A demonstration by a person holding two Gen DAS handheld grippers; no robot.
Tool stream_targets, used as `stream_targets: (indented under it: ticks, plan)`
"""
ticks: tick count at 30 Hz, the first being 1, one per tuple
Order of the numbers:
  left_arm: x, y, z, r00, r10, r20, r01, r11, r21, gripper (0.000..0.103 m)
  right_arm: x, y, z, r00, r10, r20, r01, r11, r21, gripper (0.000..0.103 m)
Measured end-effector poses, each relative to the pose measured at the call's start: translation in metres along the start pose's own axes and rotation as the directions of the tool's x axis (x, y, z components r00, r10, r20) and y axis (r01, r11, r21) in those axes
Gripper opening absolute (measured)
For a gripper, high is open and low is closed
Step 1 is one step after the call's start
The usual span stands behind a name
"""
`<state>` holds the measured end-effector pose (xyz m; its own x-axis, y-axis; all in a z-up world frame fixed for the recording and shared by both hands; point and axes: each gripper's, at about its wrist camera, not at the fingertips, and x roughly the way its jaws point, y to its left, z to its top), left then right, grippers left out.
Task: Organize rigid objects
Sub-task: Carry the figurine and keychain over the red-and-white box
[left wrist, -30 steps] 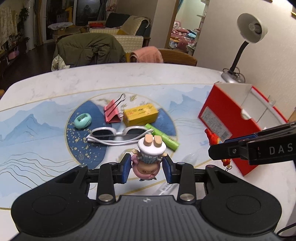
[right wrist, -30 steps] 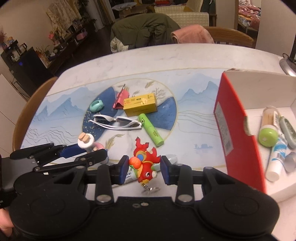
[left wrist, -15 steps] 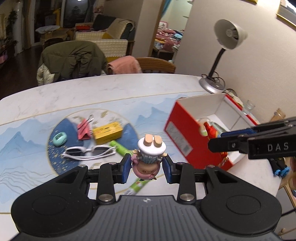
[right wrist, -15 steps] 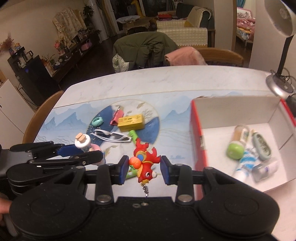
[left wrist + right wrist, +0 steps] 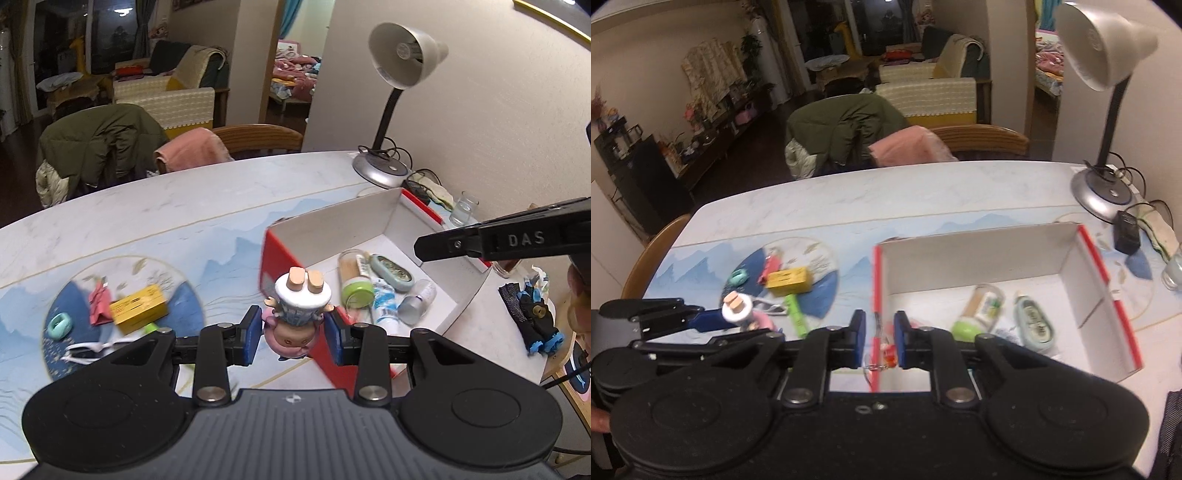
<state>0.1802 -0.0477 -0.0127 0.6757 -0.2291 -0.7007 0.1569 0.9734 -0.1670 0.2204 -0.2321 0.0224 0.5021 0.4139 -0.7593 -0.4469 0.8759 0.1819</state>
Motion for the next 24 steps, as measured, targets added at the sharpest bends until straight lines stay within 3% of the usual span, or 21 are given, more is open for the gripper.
stream_targets:
  ticks: [4, 14, 24]
  plan:
    - [0.018, -0.02, 0.009, 1.0, -0.009, -0.022, 0.009, 1.0, 0.015, 0.036, 0.004, -0.025, 0.003, 1.0, -0.009, 0.0, 0.009, 1.0, 0.006, 0.006]
    - [0.092, -0.07, 0.034, 0.992, -0.001, -0.129, 0.012, 0.997, 0.081, 0.036, 0.016, -0.086, 0.0, 1.0, -0.003, -0.028, 0.004, 0.999, 0.033, 0.014]
    - [0.164, -0.111, 0.027, 0.946, 0.062, -0.317, 0.014, 0.973, 0.229, 0.036, 0.032, -0.13, -0.017, 0.996, 0.001, -0.089, 0.004, 0.999, 0.053, 0.015]
